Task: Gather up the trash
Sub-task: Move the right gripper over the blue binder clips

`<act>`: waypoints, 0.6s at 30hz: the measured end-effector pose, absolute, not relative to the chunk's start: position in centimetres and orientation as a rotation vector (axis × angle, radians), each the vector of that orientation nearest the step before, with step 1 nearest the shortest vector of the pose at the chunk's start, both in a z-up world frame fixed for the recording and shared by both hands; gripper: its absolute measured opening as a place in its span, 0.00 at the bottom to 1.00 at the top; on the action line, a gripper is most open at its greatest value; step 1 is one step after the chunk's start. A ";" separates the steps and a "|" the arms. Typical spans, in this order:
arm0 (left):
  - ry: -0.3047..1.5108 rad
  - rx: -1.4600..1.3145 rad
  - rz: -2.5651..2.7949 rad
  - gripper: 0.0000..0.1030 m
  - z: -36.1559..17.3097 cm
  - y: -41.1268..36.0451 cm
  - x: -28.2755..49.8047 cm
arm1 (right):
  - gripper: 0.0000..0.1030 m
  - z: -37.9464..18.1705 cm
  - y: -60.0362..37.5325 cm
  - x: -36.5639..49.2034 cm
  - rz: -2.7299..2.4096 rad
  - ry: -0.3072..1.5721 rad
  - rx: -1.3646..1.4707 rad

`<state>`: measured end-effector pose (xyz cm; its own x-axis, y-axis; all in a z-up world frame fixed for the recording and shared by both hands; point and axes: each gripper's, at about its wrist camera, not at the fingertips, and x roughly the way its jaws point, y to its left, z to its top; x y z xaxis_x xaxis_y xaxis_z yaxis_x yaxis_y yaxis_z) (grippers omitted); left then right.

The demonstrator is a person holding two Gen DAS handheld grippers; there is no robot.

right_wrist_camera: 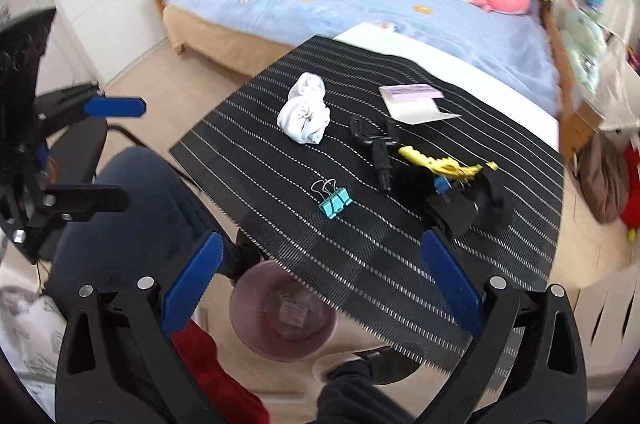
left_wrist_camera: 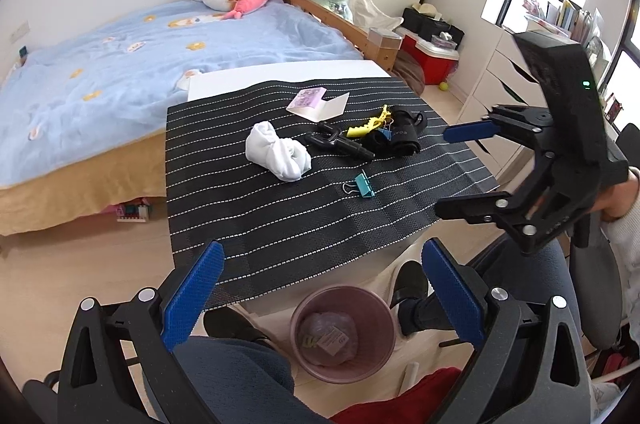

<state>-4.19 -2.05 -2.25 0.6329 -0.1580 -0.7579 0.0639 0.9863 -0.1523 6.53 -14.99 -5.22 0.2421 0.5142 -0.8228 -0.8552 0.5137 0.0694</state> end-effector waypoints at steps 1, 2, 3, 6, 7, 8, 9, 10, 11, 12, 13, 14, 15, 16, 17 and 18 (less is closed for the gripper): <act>0.877 -0.116 -0.126 0.93 -2.3 -1.9 -4.2 | 0.95 -5.5 -14.5 6.9 0.988 0.921 -0.460; 0.877 -0.119 -0.123 0.93 -2.4 -1.8 -4.1 | 0.95 -5.9 -14.1 7.3 0.996 0.925 -0.478; 0.877 -0.123 -0.120 0.93 -2.4 -1.6 -4.1 | 0.95 -6.2 -13.7 7.7 1.008 0.932 -0.496; 0.880 -0.131 -0.112 0.93 -2.6 -1.2 -4.0 | 0.94 -7.0 -12.6 8.4 1.035 0.942 -0.538; 0.881 -0.132 -0.110 0.93 -2.7 -1.1 -4.0 | 0.92 -7.4 -12.1 8.6 1.049 0.944 -0.562; 0.883 -0.135 -0.108 0.93 -2.7 -1.0 -4.0 | 0.88 -7.6 -11.8 8.7 1.057 0.946 -0.579; 0.884 -0.137 -0.106 0.93 -2.8 -0.9 -4.0 | 0.84 -7.9 -11.5 8.9 1.067 0.951 -0.596; 0.886 -0.140 -0.104 0.93 -2.9 -0.7 -4.0 | 0.82 -8.2 -11.2 9.1 1.075 0.957 -0.612; 0.887 -0.143 -0.102 0.93 -3.0 -0.6 -4.0 | 0.77 -8.5 -11.0 9.3 1.079 0.965 -0.625; 0.888 -0.146 -0.101 0.93 -3.0 -0.6 -4.0 | 0.71 -8.7 -10.8 9.5 1.082 0.970 -0.634; 0.889 -0.149 -0.100 0.93 -3.1 -0.5 -4.0 | 0.69 -9.0 -10.6 9.7 1.086 0.975 -0.643; 0.892 -0.152 -0.099 0.93 -3.2 -0.4 -3.9 | 0.67 -9.2 -10.4 9.8 1.094 0.979 -0.651; 0.893 -0.153 -0.100 0.93 -3.3 -0.4 -3.9 | 0.65 -9.4 -10.3 9.9 1.100 0.980 -0.655; 0.895 -0.154 -0.101 0.93 -3.4 -0.3 -3.9 | 0.64 -9.5 -10.2 10.1 1.104 0.982 -0.658; 0.896 -0.154 -0.101 0.93 -3.4 -0.3 -3.9 | 0.62 -9.7 -10.0 10.2 1.107 0.986 -0.662; 0.898 -0.155 -0.102 0.93 -3.5 -0.3 -3.8 | 0.59 -9.8 -10.0 10.2 1.107 0.987 -0.665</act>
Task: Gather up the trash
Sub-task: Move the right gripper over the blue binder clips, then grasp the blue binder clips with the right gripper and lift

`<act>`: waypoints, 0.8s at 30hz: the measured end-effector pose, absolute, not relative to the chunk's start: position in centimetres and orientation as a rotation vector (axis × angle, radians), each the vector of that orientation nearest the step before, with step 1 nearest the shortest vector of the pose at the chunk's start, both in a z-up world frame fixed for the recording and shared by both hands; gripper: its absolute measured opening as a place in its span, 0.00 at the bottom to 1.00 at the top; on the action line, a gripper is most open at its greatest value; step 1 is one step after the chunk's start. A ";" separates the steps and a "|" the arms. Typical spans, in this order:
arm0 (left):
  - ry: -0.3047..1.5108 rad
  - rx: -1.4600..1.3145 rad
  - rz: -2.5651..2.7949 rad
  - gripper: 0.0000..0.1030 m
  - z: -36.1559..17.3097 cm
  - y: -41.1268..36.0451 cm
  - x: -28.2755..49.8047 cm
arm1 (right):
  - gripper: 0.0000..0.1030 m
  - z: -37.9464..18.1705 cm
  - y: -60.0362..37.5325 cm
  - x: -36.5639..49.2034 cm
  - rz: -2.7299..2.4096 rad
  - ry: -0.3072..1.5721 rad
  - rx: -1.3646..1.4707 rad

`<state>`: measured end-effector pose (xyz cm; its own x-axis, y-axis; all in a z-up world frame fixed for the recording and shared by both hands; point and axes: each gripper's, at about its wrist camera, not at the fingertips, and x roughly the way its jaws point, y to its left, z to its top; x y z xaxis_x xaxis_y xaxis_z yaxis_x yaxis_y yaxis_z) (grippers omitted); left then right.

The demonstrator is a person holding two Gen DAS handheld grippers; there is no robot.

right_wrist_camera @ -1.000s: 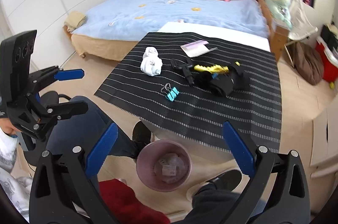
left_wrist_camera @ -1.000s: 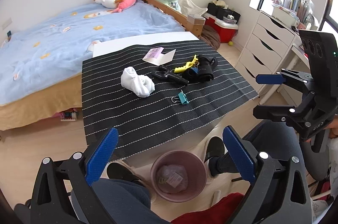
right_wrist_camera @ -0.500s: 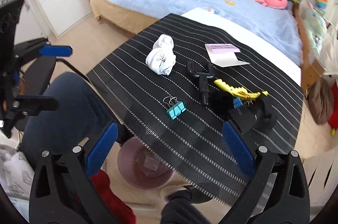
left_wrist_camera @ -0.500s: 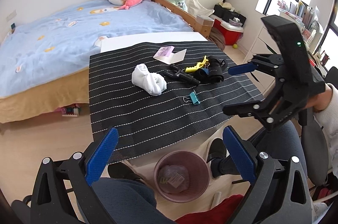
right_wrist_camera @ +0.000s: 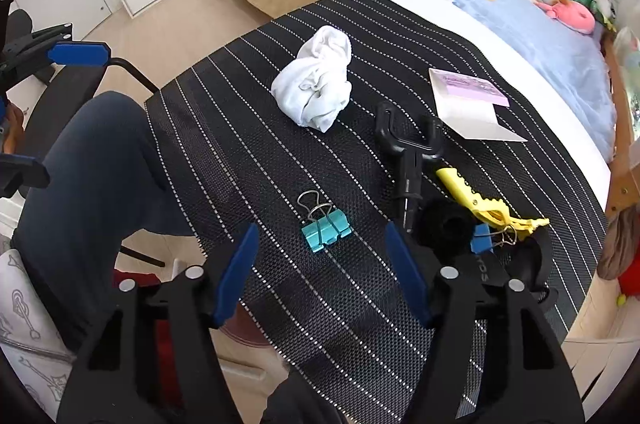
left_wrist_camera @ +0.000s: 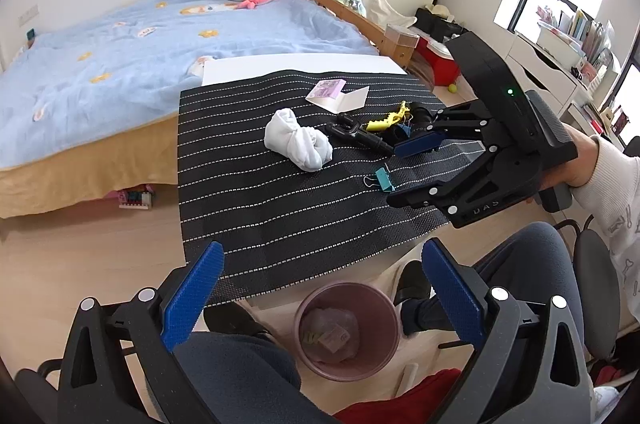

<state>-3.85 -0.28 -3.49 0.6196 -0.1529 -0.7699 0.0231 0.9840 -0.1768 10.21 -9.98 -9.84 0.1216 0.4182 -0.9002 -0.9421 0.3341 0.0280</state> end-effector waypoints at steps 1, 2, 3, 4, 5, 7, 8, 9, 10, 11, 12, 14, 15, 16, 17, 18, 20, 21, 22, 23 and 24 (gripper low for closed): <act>0.899 -0.156 -0.102 0.93 -3.5 -0.3 -3.8 | 0.58 -10.0 -9.9 10.3 1.111 0.990 -0.666; 0.900 -0.157 -0.101 0.93 -3.6 -0.2 -3.8 | 0.55 -10.1 -9.9 10.3 1.113 0.991 -0.669; 0.901 -0.158 -0.100 0.93 -3.6 -0.2 -3.8 | 0.52 -10.2 -9.8 10.3 1.114 0.990 -0.673; 0.902 -0.161 -0.099 0.93 -3.6 -0.1 -3.8 | 0.51 -10.3 -9.7 10.3 1.117 0.989 -0.675; 0.903 -0.164 -0.098 0.93 -3.6 -0.1 -3.8 | 0.48 -10.3 -9.6 10.3 1.123 0.987 -0.679; 0.907 -0.168 -0.097 0.93 -3.7 -0.1 -3.7 | 0.46 -10.4 -9.7 10.1 1.132 0.983 -0.686; 0.908 -0.168 -0.096 0.93 -3.8 -0.1 -3.7 | 0.45 -10.4 -9.7 10.1 1.135 0.981 -0.687; 0.909 -0.167 -0.096 0.93 -3.9 -0.1 -3.7 | 0.42 -10.5 -9.8 10.1 1.140 0.981 -0.684; 0.911 -0.168 -0.096 0.93 -3.9 -0.1 -3.7 | 0.41 -10.5 -9.8 10.0 1.145 0.977 -0.683; 0.912 -0.168 -0.097 0.93 -3.9 -0.1 -3.7 | 0.39 -10.6 -9.8 10.2 1.147 0.976 -0.682; 0.912 -0.169 -0.097 0.93 -3.9 -0.2 -3.7 | 0.38 -10.6 -9.9 10.2 1.148 0.975 -0.678; 0.914 -0.171 -0.097 0.93 -4.0 -0.2 -3.7 | 0.36 -10.6 -9.9 10.2 1.148 0.970 -0.673; 0.914 -0.170 -0.096 0.93 -4.0 -0.2 -3.7 | 0.36 -10.6 -9.9 10.3 1.149 0.968 -0.672; 0.915 -0.171 -0.096 0.93 -4.0 -0.2 -3.7 | 0.36 -10.6 -9.9 10.2 1.149 0.966 -0.673; 0.916 -0.171 -0.096 0.93 -4.0 -0.3 -3.8 | 0.35 -10.6 -9.8 10.3 1.151 0.964 -0.675; 0.918 -0.172 -0.097 0.93 -4.1 -0.3 -3.8 | 0.33 -10.6 -9.8 10.2 1.155 0.964 -0.676; 0.919 -0.170 -0.097 0.93 -4.1 -0.4 -3.8 | 0.28 -10.6 -9.7 10.3 1.156 0.964 -0.677; 0.919 -0.172 -0.097 0.93 -4.1 -0.4 -3.8 | 0.27 -10.6 -9.7 10.4 1.153 0.964 -0.677; 0.919 -0.173 -0.097 0.93 -4.2 -0.4 -3.8 | 0.27 -10.7 -9.8 10.4 1.154 0.966 -0.674; 0.919 -0.171 -0.097 0.93 -4.2 -0.4 -3.8 | 0.27 -10.7 -9.8 10.4 1.153 0.966 -0.671; 0.918 -0.171 -0.097 0.93 -4.2 -0.4 -3.8 | 0.27 -10.6 -9.8 10.4 1.151 0.966 -0.670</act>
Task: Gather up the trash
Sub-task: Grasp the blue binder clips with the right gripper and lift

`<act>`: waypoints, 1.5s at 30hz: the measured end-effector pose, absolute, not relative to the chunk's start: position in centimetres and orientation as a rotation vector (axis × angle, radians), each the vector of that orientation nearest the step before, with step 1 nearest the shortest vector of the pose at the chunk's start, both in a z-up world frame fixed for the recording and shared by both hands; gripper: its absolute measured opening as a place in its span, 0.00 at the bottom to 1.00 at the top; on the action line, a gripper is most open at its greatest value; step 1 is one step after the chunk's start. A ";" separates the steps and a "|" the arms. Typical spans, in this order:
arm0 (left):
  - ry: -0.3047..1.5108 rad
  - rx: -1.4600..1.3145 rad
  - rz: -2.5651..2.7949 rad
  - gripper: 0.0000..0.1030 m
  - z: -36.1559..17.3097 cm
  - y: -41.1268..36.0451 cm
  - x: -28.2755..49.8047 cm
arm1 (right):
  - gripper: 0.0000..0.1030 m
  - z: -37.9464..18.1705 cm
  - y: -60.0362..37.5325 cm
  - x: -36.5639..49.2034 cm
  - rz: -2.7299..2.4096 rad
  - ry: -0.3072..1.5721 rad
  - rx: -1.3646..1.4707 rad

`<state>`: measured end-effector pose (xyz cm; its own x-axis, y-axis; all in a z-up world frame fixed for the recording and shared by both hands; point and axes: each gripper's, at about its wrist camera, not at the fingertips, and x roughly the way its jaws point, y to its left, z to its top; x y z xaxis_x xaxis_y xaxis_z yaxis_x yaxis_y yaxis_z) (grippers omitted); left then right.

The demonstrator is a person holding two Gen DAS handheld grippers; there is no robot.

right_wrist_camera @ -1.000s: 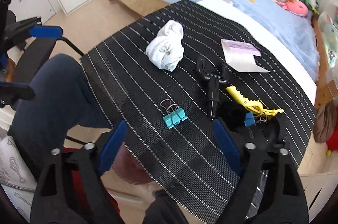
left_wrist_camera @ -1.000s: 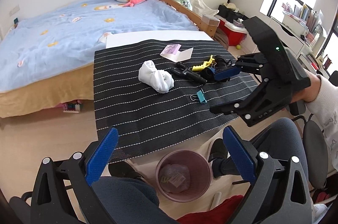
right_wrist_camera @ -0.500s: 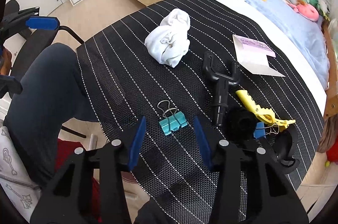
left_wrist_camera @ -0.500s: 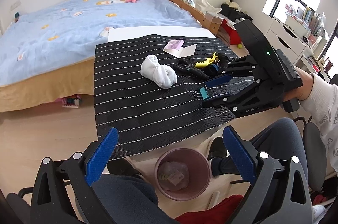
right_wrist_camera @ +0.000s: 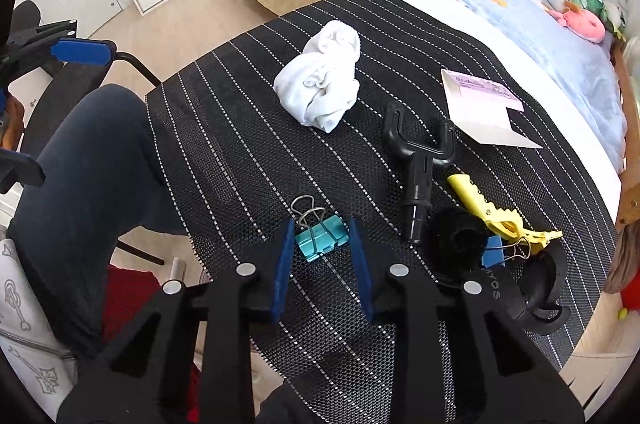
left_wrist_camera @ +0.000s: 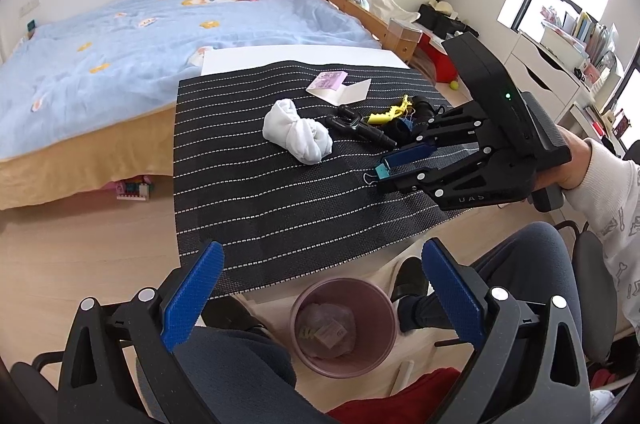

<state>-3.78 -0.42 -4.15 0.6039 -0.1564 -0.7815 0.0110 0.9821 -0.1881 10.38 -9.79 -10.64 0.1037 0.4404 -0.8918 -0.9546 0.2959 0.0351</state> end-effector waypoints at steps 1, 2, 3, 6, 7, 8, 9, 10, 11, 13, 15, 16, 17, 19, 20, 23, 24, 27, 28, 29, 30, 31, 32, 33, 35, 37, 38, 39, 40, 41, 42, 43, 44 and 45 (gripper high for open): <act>0.918 -0.171 -0.097 0.93 -4.2 -0.5 -3.8 | 0.27 -10.6 -9.8 10.3 1.147 0.965 -0.668; 0.918 -0.172 -0.097 0.93 -4.2 -0.5 -3.8 | 0.27 -10.5 -9.9 10.3 1.142 0.963 -0.663; 0.918 -0.173 -0.097 0.93 -4.1 -0.5 -3.7 | 0.27 -10.4 -10.0 10.2 1.135 0.962 -0.654; 0.915 -0.171 -0.098 0.93 -4.1 -0.6 -3.5 | 0.27 -10.0 -10.5 10.4 1.100 0.964 -0.591; 0.914 -0.168 -0.098 0.93 -4.0 -0.6 -3.4 | 0.27 -9.7 -10.7 10.4 1.088 0.964 -0.570; 0.914 -0.166 -0.099 0.93 -3.9 -0.6 -3.3 | 0.27 -9.5 -10.9 10.4 1.074 0.960 -0.553; 0.913 -0.162 -0.101 0.93 -3.9 -0.6 -3.1 | 0.27 -9.3 -11.1 10.4 1.064 0.959 -0.539; 0.911 -0.158 -0.101 0.93 -3.8 -0.6 -3.1 | 0.27 -9.1 -11.3 10.4 1.051 0.961 -0.521; 0.908 -0.153 -0.102 0.93 -3.6 -0.6 -2.9 | 0.27 -8.9 -11.5 10.4 1.043 0.961 -0.509; 0.902 -0.148 -0.102 0.93 -3.3 -0.6 -2.6 | 0.27 -8.6 -11.9 10.4 1.026 0.963 -0.485; 0.896 -0.142 -0.105 0.93 -3.0 -0.6 -2.3 | 0.27 -8.2 -12.3 10.5 1.007 0.969 -0.460; 0.893 -0.136 -0.106 0.93 -2.8 -0.7 -2.1 | 0.27 -8.0 -12.6 10.5 0.997 0.969 -0.448; 0.892 -0.129 -0.106 0.93 -2.7 -0.7 -1.9 | 0.27 -7.8 -12.9 10.5 0.987 0.972 -0.435; 0.889 -0.118 -0.108 0.93 -2.5 -0.7 -1.4 | 0.27 -7.5 -13.2 10.5 0.967 0.974 -0.413; 0.888 -0.114 -0.108 0.93 -2.4 -0.7 -1.1 | 0.27 -7.3 -13.4 10.5 0.957 0.975 -0.401; 0.883 -0.106 -0.109 0.93 -2.0 -0.5 -0.1 | 0.27 -6.9 -14.1 10.4 0.931 0.976 -0.370; 0.882 -0.107 -0.111 0.93 -2.0 -0.5 0.2 | 0.27 -6.7 -14.2 10.3 0.923 0.974 -0.366; 0.888 -0.105 -0.110 0.93 -1.7 -0.4 1.4 | 0.27 -6.3 -14.6 10.1 0.914 0.969 -0.354; 0.889 -0.103 -0.112 0.93 -1.7 -0.3 1.8 | 0.27 -6.1 -14.8 10.0 0.911 0.967 -0.345; 0.891 -0.103 -0.111 0.93 -1.7 -0.2 2.3 | 0.27 -6.1 -14.9 10.1 0.909 0.965 -0.338; 0.894 -0.104 -0.111 0.93 -1.6 -0.2 2.6 | 0.27 -6.0 -15.1 10.0 0.908 0.963 -0.331; 0.897 -0.105 -0.112 0.93 -1.7 -0.2 3.0 | 0.27 -5.9 -15.3 10.0 0.904 0.962 -0.328; 0.904 -0.110 -0.110 0.93 -1.8 -0.1 3.5 | 0.27 -5.9 -15.5 10.0 0.902 0.961 -0.327; 0.912 -0.114 -0.108 0.93 -1.9 0.0 3.9 | 0.27 -5.8 -15.7 10.0 0.900 0.959 -0.325; 0.939 -0.121 -0.106 0.93 -2.4 0.1 4.9 | 0.27 -5.7 -16.0 10.0 0.892 0.958 -0.318; 0.954 -0.122 -0.102 0.93 -2.7 0.3 5.7 | 0.27 -5.7 -16.4 10.1 0.884 0.958 -0.311; 0.965 -0.125 -0.099 0.93 -3.0 0.4 6.2 | 0.27 -5.7 -16.5 10.1 0.883 0.958 -0.308; 0.976 -0.130 -0.094 0.93 -3.2 0.5 6.7 | 0.27 -5.8 -16.6 10.2 0.880 0.959 -0.307; 0.986 -0.135 -0.088 0.93 -3.5 0.6 7.1 | 0.27 -5.8 -16.8 10.2 0.878 0.960 -0.304; 0.999 -0.144 -0.079 0.93 -3.9 0.7 7.6 | 0.27 -5.8 -16.8 10.2 0.878 0.960 -0.301; 1.012 -0.151 -0.070 0.93 -4.3 0.8 8.1 | 0.27 -5.8 -17.0 10.2 0.876 0.959 -0.299; 1.023 -0.155 -0.063 0.93 -4.7 0.8 8.6 | 0.27 -5.9 -17.1 10.2 0.874 0.960 -0.295; 1.033 -0.155 -0.059 0.93 -5.1 0.8 9.0 | 0.27 -5.9 -17.2 10.2 0.873 0.960 -0.291; 1.042 -0.154 -0.055 0.93 -5.4 0.8 9.3 | 0.27 -5.9 -17.3 10.1 0.871 0.960 -0.289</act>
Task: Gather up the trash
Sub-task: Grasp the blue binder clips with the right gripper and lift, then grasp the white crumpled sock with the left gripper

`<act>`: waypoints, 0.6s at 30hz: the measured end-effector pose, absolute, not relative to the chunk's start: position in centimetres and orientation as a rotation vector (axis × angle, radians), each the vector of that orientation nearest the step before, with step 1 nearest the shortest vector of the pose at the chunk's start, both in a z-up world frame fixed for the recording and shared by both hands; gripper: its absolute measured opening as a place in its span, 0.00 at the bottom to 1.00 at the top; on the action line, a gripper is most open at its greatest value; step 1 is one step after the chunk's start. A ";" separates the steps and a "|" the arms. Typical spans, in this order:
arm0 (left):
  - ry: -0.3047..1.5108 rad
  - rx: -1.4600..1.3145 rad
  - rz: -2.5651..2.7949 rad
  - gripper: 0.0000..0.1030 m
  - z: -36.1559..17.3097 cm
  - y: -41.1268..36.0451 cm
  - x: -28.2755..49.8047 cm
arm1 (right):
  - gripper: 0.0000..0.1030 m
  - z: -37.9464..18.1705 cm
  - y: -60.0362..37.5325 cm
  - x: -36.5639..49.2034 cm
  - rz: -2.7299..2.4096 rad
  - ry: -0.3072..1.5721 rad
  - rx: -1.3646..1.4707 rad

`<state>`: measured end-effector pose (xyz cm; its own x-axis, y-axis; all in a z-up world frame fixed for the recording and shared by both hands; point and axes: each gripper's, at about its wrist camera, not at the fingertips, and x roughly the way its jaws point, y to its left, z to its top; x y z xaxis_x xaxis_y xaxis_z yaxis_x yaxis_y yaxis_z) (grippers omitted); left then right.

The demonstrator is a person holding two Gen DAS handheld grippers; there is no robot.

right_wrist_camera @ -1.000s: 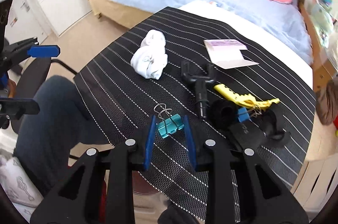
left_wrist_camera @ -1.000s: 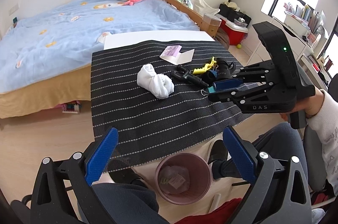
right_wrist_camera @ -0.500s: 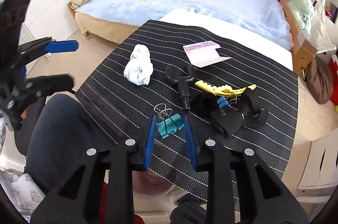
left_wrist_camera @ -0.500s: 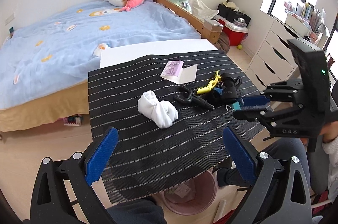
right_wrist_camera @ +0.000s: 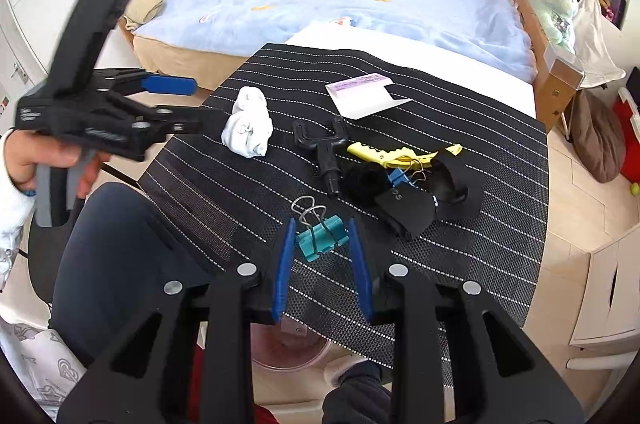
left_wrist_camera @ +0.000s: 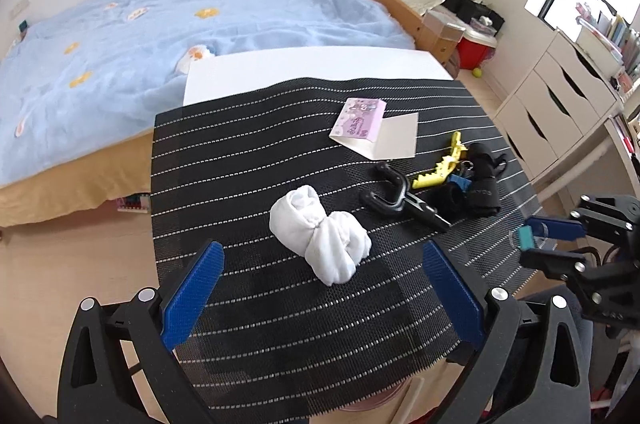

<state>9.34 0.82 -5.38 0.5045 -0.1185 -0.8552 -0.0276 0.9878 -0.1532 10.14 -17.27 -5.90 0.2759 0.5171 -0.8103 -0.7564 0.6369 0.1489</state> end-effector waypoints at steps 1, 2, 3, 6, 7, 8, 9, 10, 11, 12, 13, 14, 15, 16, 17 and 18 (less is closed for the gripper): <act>1.051 -0.153 -0.052 0.93 -5.7 0.8 9.7 | 0.27 -5.9 -17.4 10.2 0.870 0.961 -0.288; 1.067 -0.155 -0.049 0.93 -6.2 0.8 10.2 | 0.27 -6.0 -17.5 10.1 0.868 0.962 -0.287; 1.075 -0.160 -0.048 0.93 -6.5 0.8 10.4 | 0.27 -6.1 -17.6 10.1 0.867 0.963 -0.285; 1.095 -0.165 -0.042 0.92 -7.4 0.7 11.2 | 0.27 -6.1 -17.9 10.1 0.863 0.965 -0.279; 1.101 -0.168 -0.044 0.90 -7.6 0.7 11.3 | 0.27 -6.1 -18.0 10.1 0.861 0.966 -0.278; 1.110 -0.171 -0.048 0.80 -7.9 0.6 11.4 | 0.27 -6.2 -18.0 10.2 0.859 0.967 -0.276; 1.122 -0.173 -0.051 0.71 -8.1 0.6 11.5 | 0.27 -6.2 -18.1 10.2 0.858 0.968 -0.275; 1.129 -0.172 -0.051 0.69 -8.4 0.5 11.6 | 0.27 -6.2 -18.2 10.2 0.857 0.969 -0.273; 1.134 -0.172 -0.053 0.67 -8.5 0.5 11.6 | 0.27 -6.3 -18.2 10.2 0.857 0.970 -0.272; 1.136 -0.174 -0.055 0.63 -8.7 0.5 11.6 | 0.27 -6.3 -18.2 10.2 0.857 0.971 -0.271; 1.139 -0.176 -0.056 0.58 -8.8 0.5 11.6 | 0.27 -6.4 -18.3 10.3 0.856 0.972 -0.270; 1.139 -0.174 -0.054 0.54 -8.8 0.6 11.6 | 0.27 -6.4 -18.3 10.3 0.856 0.972 -0.269; 1.138 -0.175 -0.056 0.51 -8.9 0.5 11.6 | 0.27 -6.4 -18.3 10.3 0.856 0.972 -0.268; 1.137 -0.176 -0.060 0.48 -8.9 0.5 11.6 | 0.27 -6.4 -18.3 10.3 0.855 0.973 -0.268; 1.134 -0.175 -0.063 0.46 -8.9 0.6 11.5 | 0.27 -6.4 -18.3 10.3 0.854 0.973 -0.268; 1.130 -0.175 -0.066 0.43 -8.9 0.6 11.5 | 0.27 -6.4 -18.3 10.4 0.854 0.972 -0.268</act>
<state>11.52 0.61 -8.85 0.4267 -0.1411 -0.8933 -0.0355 0.9844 -0.1725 10.35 -18.29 -6.42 0.2781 0.5139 -0.8115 -0.7383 0.6548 0.1617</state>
